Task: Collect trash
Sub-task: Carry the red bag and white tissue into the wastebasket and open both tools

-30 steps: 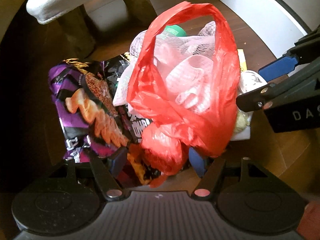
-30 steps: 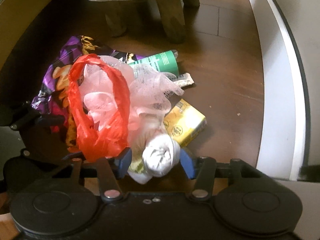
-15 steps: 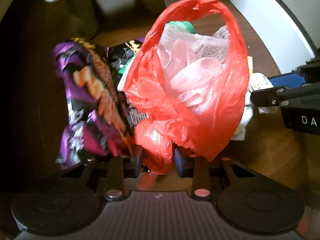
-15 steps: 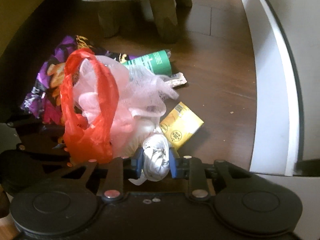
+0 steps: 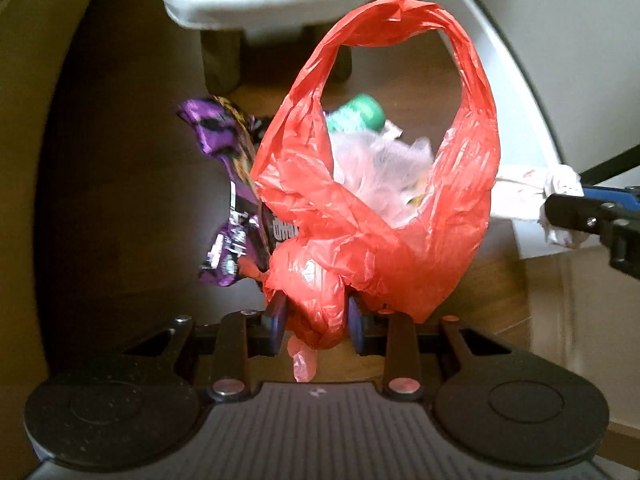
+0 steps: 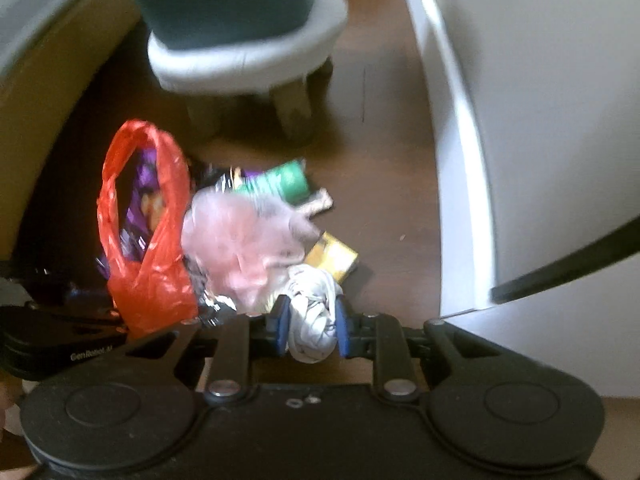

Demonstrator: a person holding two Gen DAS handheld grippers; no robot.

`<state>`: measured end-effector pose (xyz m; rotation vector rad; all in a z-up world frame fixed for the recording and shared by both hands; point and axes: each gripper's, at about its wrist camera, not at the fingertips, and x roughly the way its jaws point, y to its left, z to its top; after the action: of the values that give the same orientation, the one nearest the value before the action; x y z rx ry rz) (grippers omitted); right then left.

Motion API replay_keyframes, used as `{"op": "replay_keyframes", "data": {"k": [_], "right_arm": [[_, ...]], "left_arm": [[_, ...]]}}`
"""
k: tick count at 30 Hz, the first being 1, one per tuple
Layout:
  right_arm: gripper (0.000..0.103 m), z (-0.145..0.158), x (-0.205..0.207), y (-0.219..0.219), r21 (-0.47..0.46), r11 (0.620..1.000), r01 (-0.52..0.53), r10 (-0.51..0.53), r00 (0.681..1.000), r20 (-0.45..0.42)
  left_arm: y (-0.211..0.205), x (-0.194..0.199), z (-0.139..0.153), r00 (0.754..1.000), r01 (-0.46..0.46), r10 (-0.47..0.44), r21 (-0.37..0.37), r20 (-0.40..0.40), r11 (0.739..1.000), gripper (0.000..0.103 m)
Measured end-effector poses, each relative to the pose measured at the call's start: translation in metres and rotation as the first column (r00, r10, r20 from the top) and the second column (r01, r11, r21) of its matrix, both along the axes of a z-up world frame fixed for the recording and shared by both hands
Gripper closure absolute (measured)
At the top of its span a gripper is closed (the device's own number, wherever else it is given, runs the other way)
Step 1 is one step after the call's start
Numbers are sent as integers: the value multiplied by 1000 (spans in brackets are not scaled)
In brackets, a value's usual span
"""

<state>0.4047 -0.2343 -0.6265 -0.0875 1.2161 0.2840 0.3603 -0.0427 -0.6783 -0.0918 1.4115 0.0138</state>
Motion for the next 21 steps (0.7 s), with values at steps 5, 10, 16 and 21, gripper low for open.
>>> {"op": "replay_keyframes", "data": {"k": [5, 10, 16, 21], "right_arm": [[81, 57, 3, -5, 37, 999, 12, -14, 998, 56], [81, 113, 6, -2, 70, 998, -6, -2, 994, 112], [81, 181, 13, 1, 102, 995, -7, -15, 975, 220], [81, 229, 25, -2, 125, 992, -10, -29, 952, 305]], "left_arm": [[7, 6, 51, 999, -24, 24, -4, 24, 1000, 72], [19, 9, 101, 998, -50, 51, -40, 31, 998, 72], [36, 12, 168, 991, -91, 96, -59, 88, 994, 72], [47, 24, 221, 980, -123, 134, -80, 144, 989, 72]]}}
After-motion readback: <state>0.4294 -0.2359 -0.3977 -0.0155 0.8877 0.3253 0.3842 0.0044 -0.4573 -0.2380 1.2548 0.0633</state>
